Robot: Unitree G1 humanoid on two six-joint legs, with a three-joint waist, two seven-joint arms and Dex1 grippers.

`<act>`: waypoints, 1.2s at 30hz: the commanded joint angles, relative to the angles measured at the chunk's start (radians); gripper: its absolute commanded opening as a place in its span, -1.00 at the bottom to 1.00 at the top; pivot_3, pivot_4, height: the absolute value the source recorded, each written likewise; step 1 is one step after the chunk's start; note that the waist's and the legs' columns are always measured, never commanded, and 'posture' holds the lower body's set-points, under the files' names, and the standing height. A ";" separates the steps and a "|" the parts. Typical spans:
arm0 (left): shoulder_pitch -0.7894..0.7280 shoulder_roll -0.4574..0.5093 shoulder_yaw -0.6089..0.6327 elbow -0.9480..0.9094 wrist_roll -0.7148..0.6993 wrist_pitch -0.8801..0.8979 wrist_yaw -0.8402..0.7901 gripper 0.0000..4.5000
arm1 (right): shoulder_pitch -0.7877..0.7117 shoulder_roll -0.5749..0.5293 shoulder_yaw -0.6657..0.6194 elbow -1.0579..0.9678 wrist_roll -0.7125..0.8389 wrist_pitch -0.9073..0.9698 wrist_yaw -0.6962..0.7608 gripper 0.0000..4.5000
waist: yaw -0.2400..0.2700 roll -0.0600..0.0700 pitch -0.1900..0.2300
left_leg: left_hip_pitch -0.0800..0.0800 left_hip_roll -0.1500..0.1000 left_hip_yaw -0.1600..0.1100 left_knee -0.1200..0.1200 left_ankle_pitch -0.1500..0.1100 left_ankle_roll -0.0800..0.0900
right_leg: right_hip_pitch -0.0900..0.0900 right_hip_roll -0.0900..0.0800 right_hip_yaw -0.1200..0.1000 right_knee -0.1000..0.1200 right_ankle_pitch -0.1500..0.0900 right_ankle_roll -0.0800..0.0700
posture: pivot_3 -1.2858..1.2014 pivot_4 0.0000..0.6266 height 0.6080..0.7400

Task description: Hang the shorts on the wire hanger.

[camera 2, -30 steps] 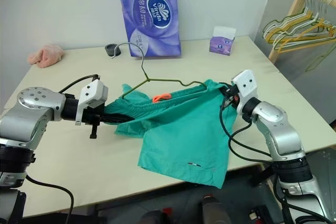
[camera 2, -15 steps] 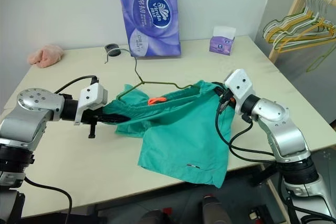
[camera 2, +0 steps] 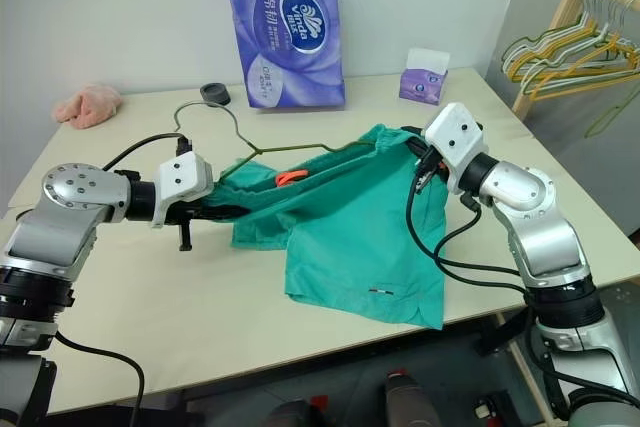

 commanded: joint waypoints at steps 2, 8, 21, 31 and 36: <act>0.000 -0.002 -0.028 0.032 0.067 0.016 -0.002 -1.00 | -0.018 0.025 0.003 -0.131 0.016 0.052 0.008 -1.00 | -0.003 0.000 0.000 | 0.000 0.000 0.000 0.000 0.000 0.000 | 0.000 0.000 0.000 0.001 0.000 0.000 | -0.14 -0.69 1.00; -0.007 -0.013 -0.036 0.020 0.096 0.008 -0.021 -1.00 | -0.017 0.005 0.080 -0.164 -0.049 0.129 0.046 -0.90 | -0.004 0.000 0.000 | 0.000 0.000 0.000 0.000 0.000 0.000 | 0.000 0.000 0.000 0.000 0.000 0.000 | -0.14 -0.68 1.00; -0.004 -0.027 -0.029 -0.008 0.131 -0.019 -0.045 -1.00 | -0.005 -0.057 0.147 -0.181 -0.106 0.218 0.135 0.03 | -0.002 0.000 0.000 | 0.000 0.000 0.000 0.000 0.000 0.000 | 0.000 0.000 0.000 0.000 0.000 0.000 | -0.14 -0.69 1.00; -0.011 -0.033 -0.029 -0.032 0.156 -0.042 -0.062 -1.00 | -0.186 -0.089 0.257 -0.012 -0.186 0.114 0.308 0.03 | -0.006 0.000 0.000 | 0.000 0.000 0.000 0.000 0.000 0.000 | 0.000 0.000 0.000 0.000 0.000 0.000 | -0.12 -0.73 1.00; -0.004 -0.031 -0.024 -0.041 0.168 -0.048 -0.053 -1.00 | -0.175 -0.136 0.199 -0.061 -0.121 0.139 0.392 0.29 | 0.001 0.000 0.000 | 0.000 0.000 0.000 0.000 0.000 0.000 | 0.000 -0.001 -0.001 0.000 0.000 0.000 | -0.12 -0.73 1.00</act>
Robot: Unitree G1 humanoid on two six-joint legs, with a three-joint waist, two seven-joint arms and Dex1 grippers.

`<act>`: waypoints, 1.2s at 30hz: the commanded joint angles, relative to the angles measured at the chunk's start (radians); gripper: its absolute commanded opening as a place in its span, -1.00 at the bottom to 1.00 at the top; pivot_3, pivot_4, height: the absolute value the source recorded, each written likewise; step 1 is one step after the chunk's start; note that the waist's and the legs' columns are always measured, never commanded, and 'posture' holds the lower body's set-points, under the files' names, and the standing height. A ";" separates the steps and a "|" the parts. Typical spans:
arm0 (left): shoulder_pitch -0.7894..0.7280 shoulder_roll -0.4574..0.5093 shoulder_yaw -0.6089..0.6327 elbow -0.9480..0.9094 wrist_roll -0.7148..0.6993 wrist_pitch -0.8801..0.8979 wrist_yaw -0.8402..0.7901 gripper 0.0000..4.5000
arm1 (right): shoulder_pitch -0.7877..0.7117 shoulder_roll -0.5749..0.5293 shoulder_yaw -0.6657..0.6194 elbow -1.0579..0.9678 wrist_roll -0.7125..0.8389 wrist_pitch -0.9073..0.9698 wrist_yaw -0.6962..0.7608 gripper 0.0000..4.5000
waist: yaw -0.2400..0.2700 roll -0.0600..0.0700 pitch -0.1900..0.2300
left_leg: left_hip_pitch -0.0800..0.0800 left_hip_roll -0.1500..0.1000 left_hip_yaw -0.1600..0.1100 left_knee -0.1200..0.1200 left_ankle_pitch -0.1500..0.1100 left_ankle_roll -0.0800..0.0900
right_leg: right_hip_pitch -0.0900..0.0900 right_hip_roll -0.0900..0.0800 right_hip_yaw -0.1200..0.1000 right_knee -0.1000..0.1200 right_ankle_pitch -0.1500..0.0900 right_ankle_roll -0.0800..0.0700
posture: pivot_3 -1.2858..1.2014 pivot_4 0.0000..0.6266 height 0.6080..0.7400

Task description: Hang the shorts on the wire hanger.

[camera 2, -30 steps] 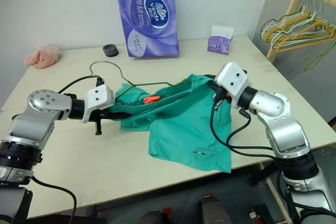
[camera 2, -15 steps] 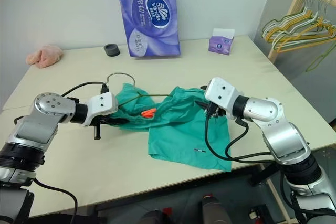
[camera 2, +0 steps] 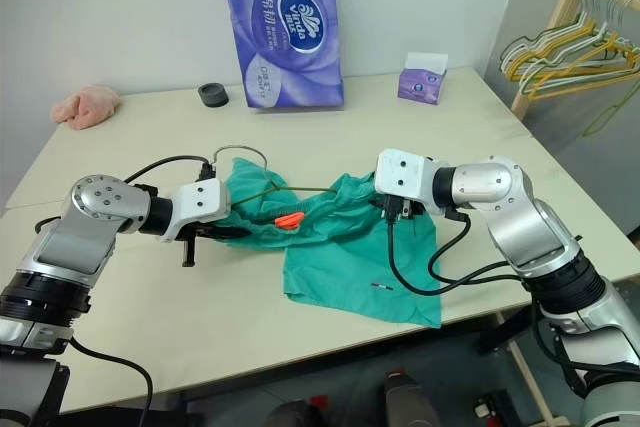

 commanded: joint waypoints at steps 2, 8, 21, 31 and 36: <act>-0.008 0.008 0.014 -0.045 0.007 -0.017 0.007 -1.00 | 0.016 -0.036 -0.070 -0.079 0.048 0.050 0.049 0.57 | 0.003 0.000 0.000 | 0.000 0.000 0.000 0.000 0.000 0.000 | 0.000 -0.001 0.000 0.000 0.000 0.000 | -0.12 -0.74 1.00; -0.024 0.008 0.015 -0.049 0.010 -0.023 -0.002 -1.00 | -0.002 -0.001 -0.020 -0.046 0.009 0.119 0.029 0.99 | -0.001 0.000 0.000 | 0.000 0.000 0.000 0.000 0.000 0.000 | 0.000 0.000 0.000 0.001 0.000 0.000 | -0.13 -0.75 1.00; -0.065 -0.020 0.025 -0.050 -0.022 -0.006 -0.037 -1.00 | -0.104 0.099 0.109 0.162 -0.051 0.057 0.155 0.10 | -0.007 0.000 0.000 | 0.000 0.000 0.000 0.000 0.000 0.000 | 0.000 -0.001 0.000 0.001 0.000 0.000 | -0.13 -0.76 1.00; -0.071 -0.020 0.017 -0.048 -0.012 -0.034 -0.063 -1.00 | -0.111 0.124 0.090 0.113 -0.018 0.130 0.210 -0.99 | -0.007 0.000 0.000 | 0.000 0.000 0.000 0.000 0.000 0.000 | 0.000 -0.001 0.000 0.001 0.000 0.000 | -0.13 -0.77 1.00; -0.085 -0.052 0.056 -0.027 -0.072 -0.006 -0.067 -0.51 | -0.089 0.117 0.073 0.089 -0.008 0.162 0.209 -1.00 | -0.005 0.000 -0.001 | 0.000 0.000 0.000 0.001 0.000 0.000 | 0.000 -0.001 0.000 0.001 0.000 0.000 | -0.13 -0.78 1.00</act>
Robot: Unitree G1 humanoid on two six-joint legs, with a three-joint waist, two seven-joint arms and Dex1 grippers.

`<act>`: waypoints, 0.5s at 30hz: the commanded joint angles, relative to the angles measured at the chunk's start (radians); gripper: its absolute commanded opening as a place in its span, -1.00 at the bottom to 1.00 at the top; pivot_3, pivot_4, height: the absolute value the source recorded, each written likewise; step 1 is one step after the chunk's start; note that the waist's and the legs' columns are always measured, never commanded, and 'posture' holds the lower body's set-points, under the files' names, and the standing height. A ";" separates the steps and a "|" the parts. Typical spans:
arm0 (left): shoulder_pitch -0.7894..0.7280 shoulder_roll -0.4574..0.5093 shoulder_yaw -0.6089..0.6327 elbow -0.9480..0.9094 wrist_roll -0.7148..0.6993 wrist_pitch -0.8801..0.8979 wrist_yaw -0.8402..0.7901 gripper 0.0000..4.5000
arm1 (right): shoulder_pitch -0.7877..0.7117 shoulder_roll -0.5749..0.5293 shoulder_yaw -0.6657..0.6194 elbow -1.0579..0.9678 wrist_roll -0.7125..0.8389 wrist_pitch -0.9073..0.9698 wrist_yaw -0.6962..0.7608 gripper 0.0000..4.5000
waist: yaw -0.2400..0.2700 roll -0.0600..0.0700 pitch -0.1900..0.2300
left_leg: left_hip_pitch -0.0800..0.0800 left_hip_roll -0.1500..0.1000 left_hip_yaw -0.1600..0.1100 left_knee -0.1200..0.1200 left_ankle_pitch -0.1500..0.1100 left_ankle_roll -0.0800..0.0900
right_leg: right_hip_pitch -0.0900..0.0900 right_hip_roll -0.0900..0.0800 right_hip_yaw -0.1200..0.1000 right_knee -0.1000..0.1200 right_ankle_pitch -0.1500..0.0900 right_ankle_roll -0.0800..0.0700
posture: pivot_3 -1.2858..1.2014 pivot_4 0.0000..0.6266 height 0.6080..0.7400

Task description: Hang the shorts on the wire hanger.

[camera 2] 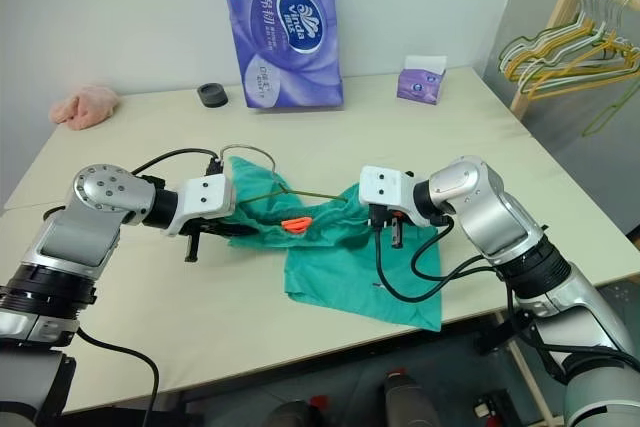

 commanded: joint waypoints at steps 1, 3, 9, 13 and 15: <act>-0.034 -0.021 0.061 -0.006 -0.067 -0.001 0.012 -0.37 | 0.004 0.003 -0.041 -0.064 0.038 0.017 0.005 -1.00 | -0.001 0.000 0.000 | 0.000 0.000 0.000 0.000 0.000 0.000 | 0.000 0.000 0.000 0.000 0.000 0.000 | -0.13 -0.78 1.00; -0.039 -0.046 0.109 0.016 -0.106 0.005 0.049 -0.09 | 0.020 0.000 -0.056 -0.077 0.046 0.037 0.001 -1.00 | 0.000 0.000 0.000 | 0.000 0.000 0.000 0.000 0.000 0.000 | 0.000 0.000 0.000 0.000 0.000 0.000 | -0.13 -0.78 1.00; -0.018 -0.044 0.257 0.059 -0.221 0.093 0.108 0.56 | 0.075 -0.009 -0.105 -0.108 0.089 0.115 -0.026 -1.00 | -0.002 -0.001 -0.001 | 0.000 0.000 0.000 0.000 0.000 0.000 | 0.000 -0.001 0.000 0.001 0.000 0.000 | -0.13 -0.78 1.00; 0.000 0.003 0.342 0.098 -0.259 0.142 0.146 0.56 | 0.117 0.013 -0.161 -0.112 0.145 0.217 -0.075 -1.00 | -0.007 -0.001 -0.001 | 0.000 0.000 -0.001 0.000 0.000 0.000 | -0.001 -0.001 0.000 0.001 0.000 0.000 | -0.13 -0.78 1.00; 0.017 0.030 0.364 0.120 -0.256 0.132 0.155 0.56 | 0.135 0.027 -0.195 -0.105 0.177 0.276 -0.105 -1.00 | -0.008 -0.002 -0.001 | 0.000 0.000 -0.002 0.000 0.000 0.000 | -0.001 -0.001 -0.001 0.001 0.000 0.000 | -0.12 -0.78 1.00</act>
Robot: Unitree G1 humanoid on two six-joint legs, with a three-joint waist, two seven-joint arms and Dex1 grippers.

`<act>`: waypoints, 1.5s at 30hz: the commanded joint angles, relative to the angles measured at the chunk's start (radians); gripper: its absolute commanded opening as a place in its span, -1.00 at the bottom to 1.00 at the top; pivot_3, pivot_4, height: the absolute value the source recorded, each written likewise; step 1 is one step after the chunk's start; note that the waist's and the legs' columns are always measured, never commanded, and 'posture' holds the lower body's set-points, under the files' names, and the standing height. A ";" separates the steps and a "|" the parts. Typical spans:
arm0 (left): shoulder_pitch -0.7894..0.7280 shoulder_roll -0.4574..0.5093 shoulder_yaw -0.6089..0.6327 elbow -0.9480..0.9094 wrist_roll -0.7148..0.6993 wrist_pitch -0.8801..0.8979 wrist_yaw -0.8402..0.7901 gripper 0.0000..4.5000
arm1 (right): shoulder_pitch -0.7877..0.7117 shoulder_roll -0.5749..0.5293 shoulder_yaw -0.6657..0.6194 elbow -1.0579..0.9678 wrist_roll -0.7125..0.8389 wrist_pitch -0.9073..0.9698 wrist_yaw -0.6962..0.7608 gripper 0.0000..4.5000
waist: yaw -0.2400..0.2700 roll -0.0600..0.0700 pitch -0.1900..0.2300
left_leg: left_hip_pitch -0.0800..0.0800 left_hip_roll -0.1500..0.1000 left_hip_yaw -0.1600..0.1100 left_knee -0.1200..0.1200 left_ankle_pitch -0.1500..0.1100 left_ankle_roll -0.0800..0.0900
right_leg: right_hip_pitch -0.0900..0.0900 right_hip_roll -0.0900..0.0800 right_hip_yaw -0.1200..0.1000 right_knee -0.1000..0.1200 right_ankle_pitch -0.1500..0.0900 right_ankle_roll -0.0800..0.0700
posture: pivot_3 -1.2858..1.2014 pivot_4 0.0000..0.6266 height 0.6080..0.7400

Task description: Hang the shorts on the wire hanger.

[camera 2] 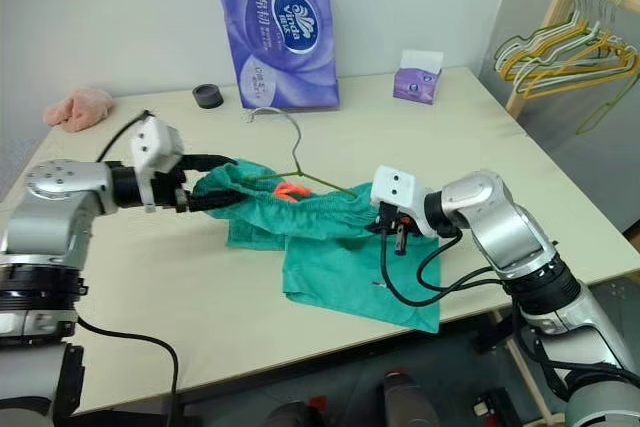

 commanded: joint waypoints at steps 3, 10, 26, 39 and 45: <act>0.018 0.075 0.090 0.073 0.003 -0.044 0.053 0.56 | 0.037 0.029 -0.117 0.006 0.087 0.148 -0.086 -1.00 | 0.002 0.000 0.000 | 0.000 0.000 0.000 0.000 0.000 0.000 | 0.000 0.000 0.000 0.000 0.000 0.000 | -0.11 -0.78 1.00; 0.075 0.056 0.090 -0.001 -0.068 0.026 0.040 0.56 | 0.136 0.096 -0.394 -0.009 0.179 0.424 -0.294 -1.00 | 0.021 -0.001 -0.001 | -0.001 -0.002 0.001 0.000 0.000 0.000 | 0.000 -0.003 0.000 0.000 0.000 0.000 | -0.12 -0.74 1.00; 0.006 -0.342 -0.226 -0.451 -0.301 0.330 0.034 0.56 | 0.626 0.141 -1.050 -0.523 0.188 0.812 -0.572 -1.00 | -0.003 0.003 0.001 | 0.000 -0.002 0.002 0.000 0.000 0.000 | 0.002 0.001 0.002 -0.001 -0.001 0.002 | -0.29 -0.55 1.00; -0.147 -0.556 -0.270 -0.357 -0.284 0.274 0.098 0.56 | 0.524 -0.038 -1.388 -0.528 0.149 0.812 -0.739 -1.00 | -0.162 0.025 0.021 | 0.000 -0.004 0.006 -0.003 -0.007 0.011 | 0.007 0.005 0.006 -0.006 -0.010 0.009 | -0.38 -0.41 1.00; -0.166 -0.606 -0.272 -0.352 -0.219 0.218 0.200 0.56 | 0.292 -0.205 -1.289 -0.349 0.115 0.812 -0.816 -1.00 | -0.217 0.026 0.030 | 0.001 -0.003 0.006 -0.005 -0.010 0.018 | 0.010 0.006 0.006 -0.013 -0.009 0.009 | -0.36 -0.39 1.00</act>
